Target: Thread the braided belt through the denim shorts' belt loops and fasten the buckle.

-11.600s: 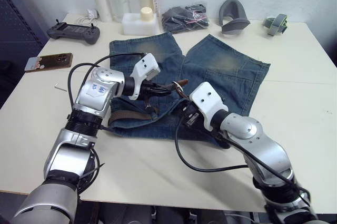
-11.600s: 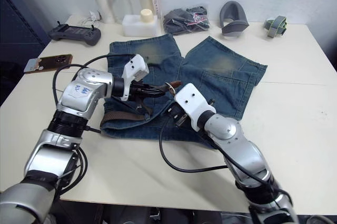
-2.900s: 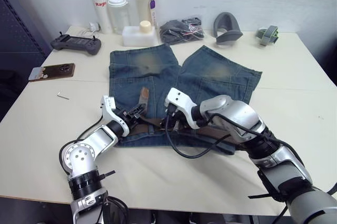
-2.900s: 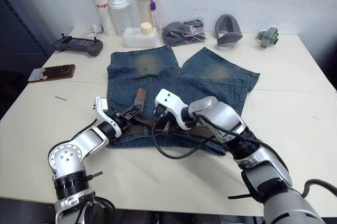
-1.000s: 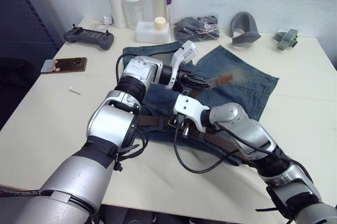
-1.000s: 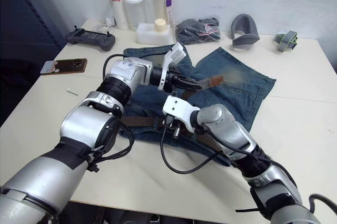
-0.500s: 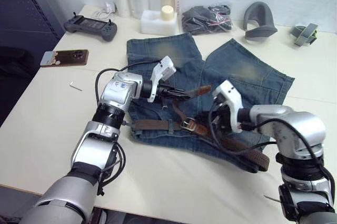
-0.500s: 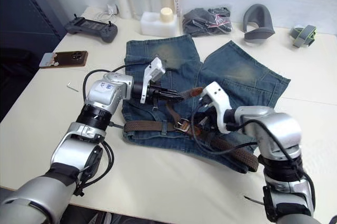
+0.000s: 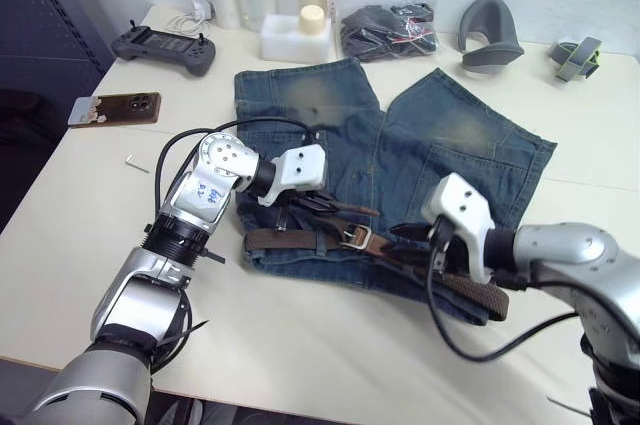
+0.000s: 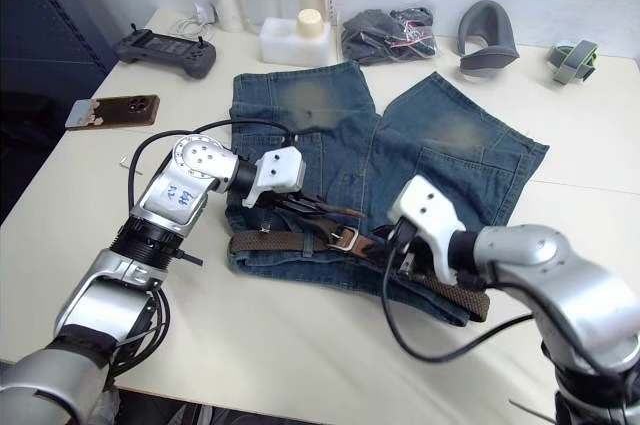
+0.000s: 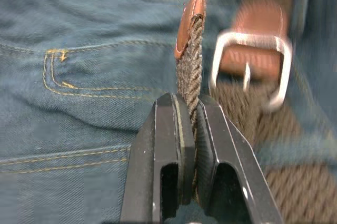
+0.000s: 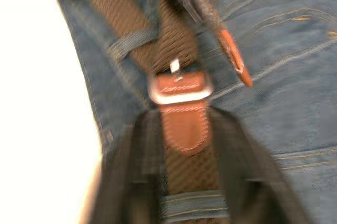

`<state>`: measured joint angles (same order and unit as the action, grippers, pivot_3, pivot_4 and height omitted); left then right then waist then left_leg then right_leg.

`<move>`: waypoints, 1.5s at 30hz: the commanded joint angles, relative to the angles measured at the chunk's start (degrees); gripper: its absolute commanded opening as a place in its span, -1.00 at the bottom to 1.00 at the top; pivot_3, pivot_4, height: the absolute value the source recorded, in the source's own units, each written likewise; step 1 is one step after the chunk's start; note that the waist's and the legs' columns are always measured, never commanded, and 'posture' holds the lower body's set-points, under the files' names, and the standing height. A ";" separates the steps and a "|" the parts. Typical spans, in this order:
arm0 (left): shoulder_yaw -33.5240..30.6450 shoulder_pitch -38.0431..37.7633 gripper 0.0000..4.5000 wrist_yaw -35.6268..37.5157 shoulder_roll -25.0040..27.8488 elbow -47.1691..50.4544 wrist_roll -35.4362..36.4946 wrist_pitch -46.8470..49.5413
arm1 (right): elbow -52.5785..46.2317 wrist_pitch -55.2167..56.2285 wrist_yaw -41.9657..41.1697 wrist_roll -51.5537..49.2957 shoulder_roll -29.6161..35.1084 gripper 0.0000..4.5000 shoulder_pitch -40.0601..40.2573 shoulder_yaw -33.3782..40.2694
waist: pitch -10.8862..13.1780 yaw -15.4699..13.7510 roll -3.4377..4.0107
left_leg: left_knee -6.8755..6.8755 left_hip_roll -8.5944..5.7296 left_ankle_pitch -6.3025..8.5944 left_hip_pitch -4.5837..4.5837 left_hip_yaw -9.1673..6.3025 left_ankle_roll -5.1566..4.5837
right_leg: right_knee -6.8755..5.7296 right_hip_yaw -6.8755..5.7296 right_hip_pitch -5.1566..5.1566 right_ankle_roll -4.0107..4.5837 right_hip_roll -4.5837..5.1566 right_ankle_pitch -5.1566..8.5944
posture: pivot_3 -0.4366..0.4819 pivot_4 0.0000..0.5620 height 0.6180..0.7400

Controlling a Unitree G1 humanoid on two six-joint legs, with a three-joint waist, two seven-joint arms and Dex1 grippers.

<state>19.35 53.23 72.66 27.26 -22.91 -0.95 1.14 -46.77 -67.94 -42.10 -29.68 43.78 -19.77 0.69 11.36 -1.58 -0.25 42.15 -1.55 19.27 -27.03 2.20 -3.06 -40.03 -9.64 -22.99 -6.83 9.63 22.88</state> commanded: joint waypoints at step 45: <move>-2.13 7.86 -0.67 0.72 -7.74 -10.89 0.72 -12.84 | 7.25 22.56 10.65 19.95 -4.31 -1.00 -0.88 -10.00 | 0.09 0.20 -0.13 | 0.95 -0.54 -1.19 0.07 -0.17 -0.32 | -1.00 0.19 0.15 -0.21 0.26 -1.05 | -0.05 -0.47 -0.49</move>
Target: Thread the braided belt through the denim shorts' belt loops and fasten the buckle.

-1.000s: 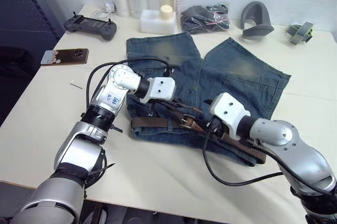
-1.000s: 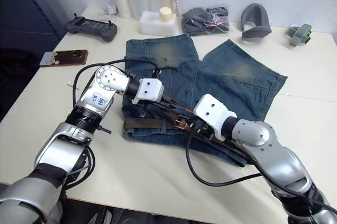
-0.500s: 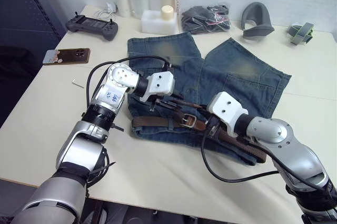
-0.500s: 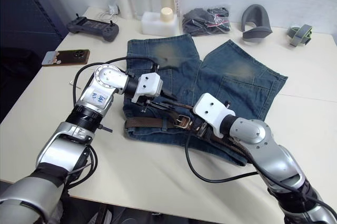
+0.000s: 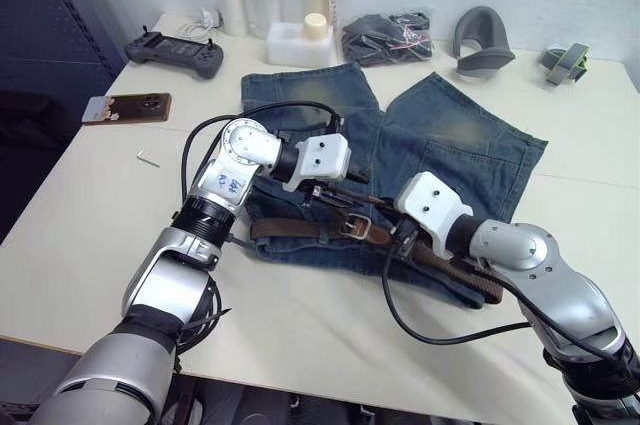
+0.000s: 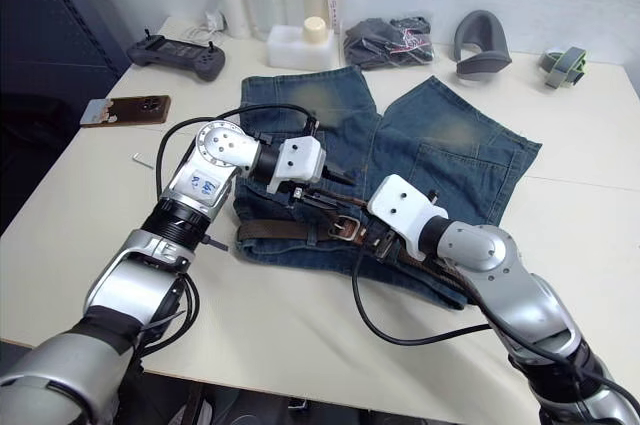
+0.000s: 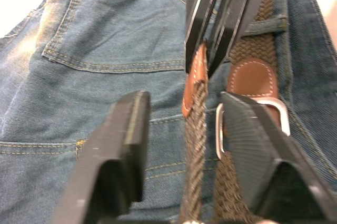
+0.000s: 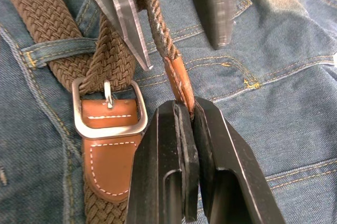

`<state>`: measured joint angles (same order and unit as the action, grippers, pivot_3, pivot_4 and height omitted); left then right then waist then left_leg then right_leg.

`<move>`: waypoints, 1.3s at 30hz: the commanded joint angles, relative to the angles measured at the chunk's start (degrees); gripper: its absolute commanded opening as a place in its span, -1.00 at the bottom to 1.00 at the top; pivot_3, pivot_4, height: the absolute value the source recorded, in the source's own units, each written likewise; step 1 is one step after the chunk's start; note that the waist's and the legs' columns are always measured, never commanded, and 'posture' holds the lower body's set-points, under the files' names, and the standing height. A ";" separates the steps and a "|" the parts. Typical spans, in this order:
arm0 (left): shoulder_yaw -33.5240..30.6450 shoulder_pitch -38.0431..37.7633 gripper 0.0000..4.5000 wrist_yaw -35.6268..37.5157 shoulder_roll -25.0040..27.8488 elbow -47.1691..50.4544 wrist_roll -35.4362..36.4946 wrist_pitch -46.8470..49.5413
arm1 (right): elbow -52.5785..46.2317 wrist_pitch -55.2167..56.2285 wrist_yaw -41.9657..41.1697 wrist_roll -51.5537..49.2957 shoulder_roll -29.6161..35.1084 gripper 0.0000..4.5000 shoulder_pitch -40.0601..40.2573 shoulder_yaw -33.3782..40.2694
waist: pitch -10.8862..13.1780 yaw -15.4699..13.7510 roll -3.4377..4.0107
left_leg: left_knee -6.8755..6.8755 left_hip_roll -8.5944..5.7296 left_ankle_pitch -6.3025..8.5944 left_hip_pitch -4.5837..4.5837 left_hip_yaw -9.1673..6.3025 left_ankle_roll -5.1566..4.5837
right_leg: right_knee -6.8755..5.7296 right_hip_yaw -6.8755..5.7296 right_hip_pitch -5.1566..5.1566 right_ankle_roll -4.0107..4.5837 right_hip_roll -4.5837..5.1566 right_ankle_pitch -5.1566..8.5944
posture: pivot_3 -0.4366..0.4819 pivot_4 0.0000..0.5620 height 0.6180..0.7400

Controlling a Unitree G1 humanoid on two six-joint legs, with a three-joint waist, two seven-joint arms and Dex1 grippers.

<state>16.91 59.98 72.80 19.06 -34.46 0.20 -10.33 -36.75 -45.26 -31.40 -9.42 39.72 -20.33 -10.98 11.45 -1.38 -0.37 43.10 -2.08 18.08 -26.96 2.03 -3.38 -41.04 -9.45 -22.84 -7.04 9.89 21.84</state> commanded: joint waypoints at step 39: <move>-0.70 7.07 -1.00 1.12 3.32 -17.39 -3.46 -15.24 | 1.27 19.41 2.75 23.19 0.76 -0.41 8.01 -6.79 | -0.01 0.15 -0.01 | 0.32 -0.39 -0.16 -0.49 0.26 -0.19 | -0.89 0.21 -0.89 -0.01 0.53 0.00 | -0.05 -0.47 -0.49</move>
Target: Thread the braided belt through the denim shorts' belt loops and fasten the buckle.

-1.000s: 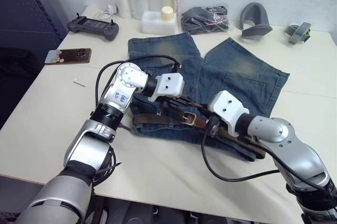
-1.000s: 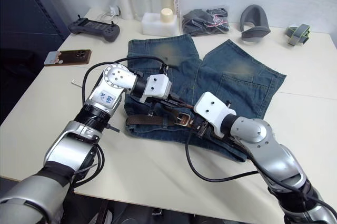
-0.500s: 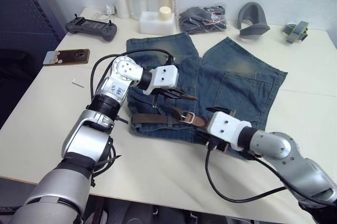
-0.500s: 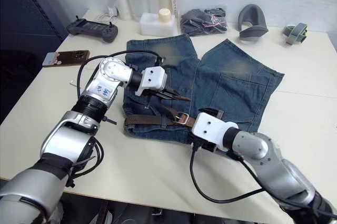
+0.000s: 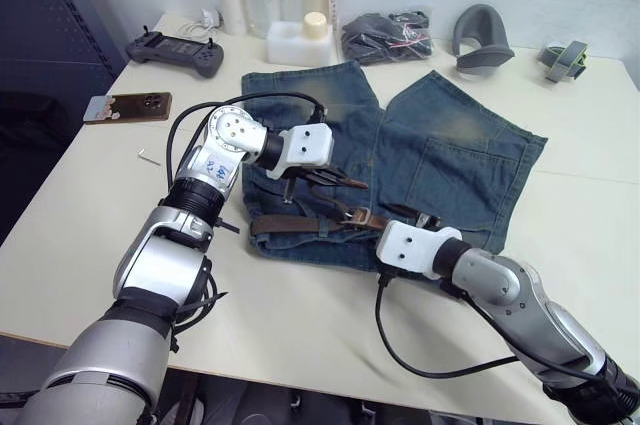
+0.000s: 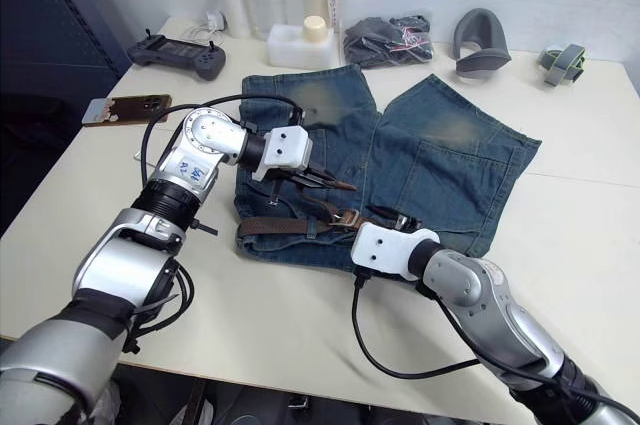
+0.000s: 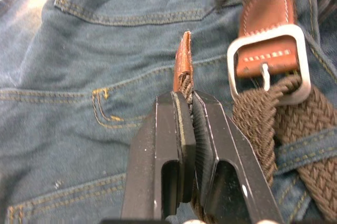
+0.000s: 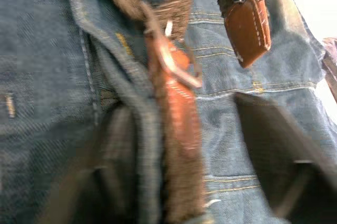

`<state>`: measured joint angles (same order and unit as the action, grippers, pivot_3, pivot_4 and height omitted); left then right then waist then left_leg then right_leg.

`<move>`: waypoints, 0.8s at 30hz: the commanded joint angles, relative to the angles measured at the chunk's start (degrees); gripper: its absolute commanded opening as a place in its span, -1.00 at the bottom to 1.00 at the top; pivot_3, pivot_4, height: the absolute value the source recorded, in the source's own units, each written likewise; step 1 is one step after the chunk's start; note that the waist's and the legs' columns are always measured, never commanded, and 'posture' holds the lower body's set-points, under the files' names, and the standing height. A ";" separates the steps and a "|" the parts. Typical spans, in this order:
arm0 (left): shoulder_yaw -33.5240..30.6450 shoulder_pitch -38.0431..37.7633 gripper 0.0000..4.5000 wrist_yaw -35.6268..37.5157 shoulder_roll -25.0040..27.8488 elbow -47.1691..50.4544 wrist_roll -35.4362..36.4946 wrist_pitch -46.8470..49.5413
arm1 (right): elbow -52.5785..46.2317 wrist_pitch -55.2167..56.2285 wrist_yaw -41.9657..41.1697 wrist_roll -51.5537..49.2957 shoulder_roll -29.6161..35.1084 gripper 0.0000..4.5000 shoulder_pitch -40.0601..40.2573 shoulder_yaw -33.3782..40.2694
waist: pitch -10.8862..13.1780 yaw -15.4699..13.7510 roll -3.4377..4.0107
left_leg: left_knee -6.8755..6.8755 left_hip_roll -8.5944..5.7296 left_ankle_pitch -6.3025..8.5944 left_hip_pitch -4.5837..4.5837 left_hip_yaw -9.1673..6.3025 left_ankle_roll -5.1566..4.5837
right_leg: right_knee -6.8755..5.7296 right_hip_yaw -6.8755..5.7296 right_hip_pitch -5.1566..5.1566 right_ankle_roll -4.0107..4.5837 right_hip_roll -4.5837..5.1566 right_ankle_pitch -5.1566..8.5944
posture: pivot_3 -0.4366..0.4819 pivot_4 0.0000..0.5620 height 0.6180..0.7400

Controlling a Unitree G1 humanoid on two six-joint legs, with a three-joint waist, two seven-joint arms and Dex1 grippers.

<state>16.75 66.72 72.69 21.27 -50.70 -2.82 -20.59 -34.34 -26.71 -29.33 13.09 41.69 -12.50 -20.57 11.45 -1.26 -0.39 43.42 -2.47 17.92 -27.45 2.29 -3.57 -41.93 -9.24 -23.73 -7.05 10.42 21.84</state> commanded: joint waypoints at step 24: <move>-0.89 1.17 -1.00 4.16 -3.36 -4.60 -0.10 -10.39 | -0.86 -0.89 0.81 3.99 -6.87 -0.99 -0.51 5.48 | 0.00 0.13 0.00 | 0.17 -0.02 0.00 -0.05 0.00 0.00 | -0.19 0.02 -0.07 0.00 -0.01 0.00 | -0.05 -0.47 -0.49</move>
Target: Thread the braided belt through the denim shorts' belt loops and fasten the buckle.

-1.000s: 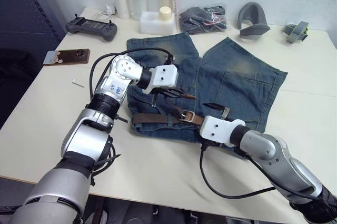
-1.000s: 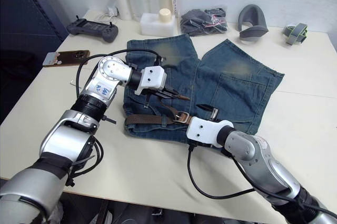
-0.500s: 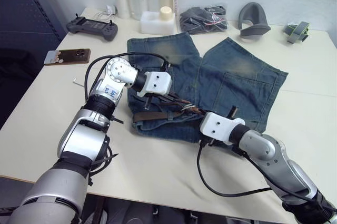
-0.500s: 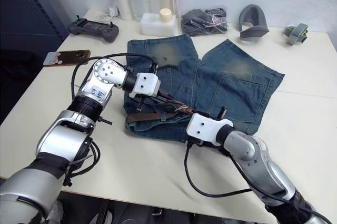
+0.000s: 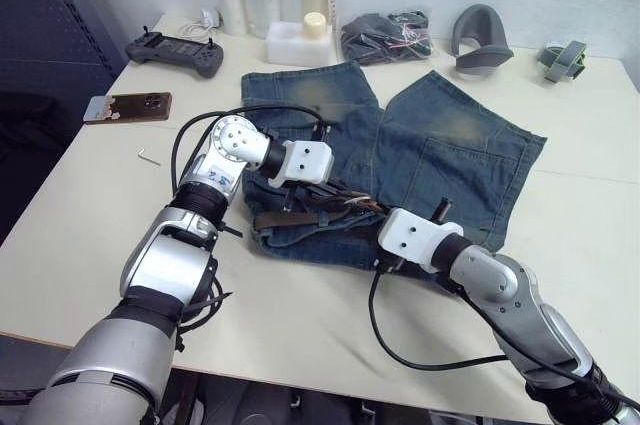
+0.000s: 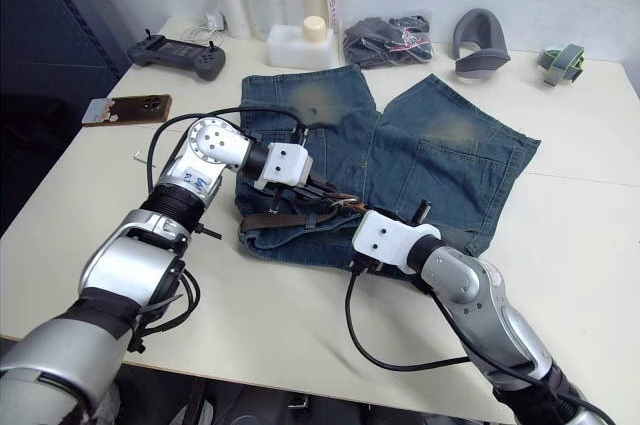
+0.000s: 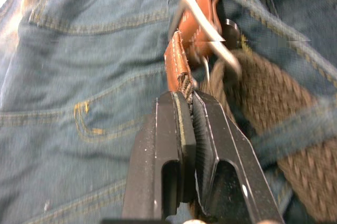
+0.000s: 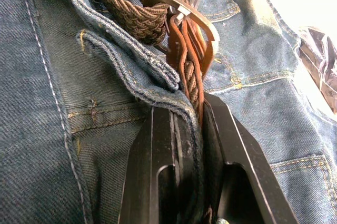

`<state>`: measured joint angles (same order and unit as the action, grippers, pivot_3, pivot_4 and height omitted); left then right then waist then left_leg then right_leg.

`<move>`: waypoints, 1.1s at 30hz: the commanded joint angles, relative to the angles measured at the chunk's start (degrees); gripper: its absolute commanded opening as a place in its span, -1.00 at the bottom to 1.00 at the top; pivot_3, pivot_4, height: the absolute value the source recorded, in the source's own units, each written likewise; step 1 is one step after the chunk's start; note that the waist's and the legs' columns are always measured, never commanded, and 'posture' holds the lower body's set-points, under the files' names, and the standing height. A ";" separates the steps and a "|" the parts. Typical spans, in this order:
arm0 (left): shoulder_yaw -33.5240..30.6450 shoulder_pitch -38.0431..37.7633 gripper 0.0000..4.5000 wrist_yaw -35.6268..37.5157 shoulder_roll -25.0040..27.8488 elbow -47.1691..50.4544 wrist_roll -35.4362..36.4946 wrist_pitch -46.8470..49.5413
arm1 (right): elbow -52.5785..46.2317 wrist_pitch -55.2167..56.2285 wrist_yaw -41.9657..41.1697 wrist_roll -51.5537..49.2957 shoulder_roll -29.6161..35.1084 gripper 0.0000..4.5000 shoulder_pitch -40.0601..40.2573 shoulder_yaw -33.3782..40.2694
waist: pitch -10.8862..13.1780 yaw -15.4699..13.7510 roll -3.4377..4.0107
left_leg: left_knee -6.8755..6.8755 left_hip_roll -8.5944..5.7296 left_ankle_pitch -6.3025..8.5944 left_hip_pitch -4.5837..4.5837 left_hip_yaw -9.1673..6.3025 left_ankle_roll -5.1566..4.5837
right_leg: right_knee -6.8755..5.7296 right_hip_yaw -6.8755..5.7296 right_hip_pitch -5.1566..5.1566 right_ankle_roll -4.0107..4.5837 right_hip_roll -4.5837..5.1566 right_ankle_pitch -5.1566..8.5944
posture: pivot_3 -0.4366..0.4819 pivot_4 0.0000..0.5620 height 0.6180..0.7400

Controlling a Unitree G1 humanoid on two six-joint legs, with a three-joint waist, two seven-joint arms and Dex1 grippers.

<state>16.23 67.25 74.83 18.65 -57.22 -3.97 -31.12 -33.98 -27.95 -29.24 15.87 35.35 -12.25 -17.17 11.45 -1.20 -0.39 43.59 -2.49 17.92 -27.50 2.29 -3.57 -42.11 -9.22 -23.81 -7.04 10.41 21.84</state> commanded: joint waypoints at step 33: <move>-1.49 0.00 -1.00 2.63 -4.96 3.86 1.99 3.30 | -0.04 3.55 -0.03 2.00 -2.69 -0.99 0.27 2.19 | -0.01 0.21 -0.01 | 0.57 -0.11 0.00 -0.76 0.04 -0.03 | -0.90 0.10 -0.87 0.00 0.09 0.00 | -0.05 -0.47 -0.49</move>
<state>14.53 67.62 78.14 16.36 -56.67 -2.82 -28.38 -31.94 -26.10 -29.32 17.50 33.32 -11.72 -14.88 11.43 -0.99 -0.40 44.16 -2.60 17.92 -28.26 2.33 -3.61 -43.01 -9.11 -24.67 -7.04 10.51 21.84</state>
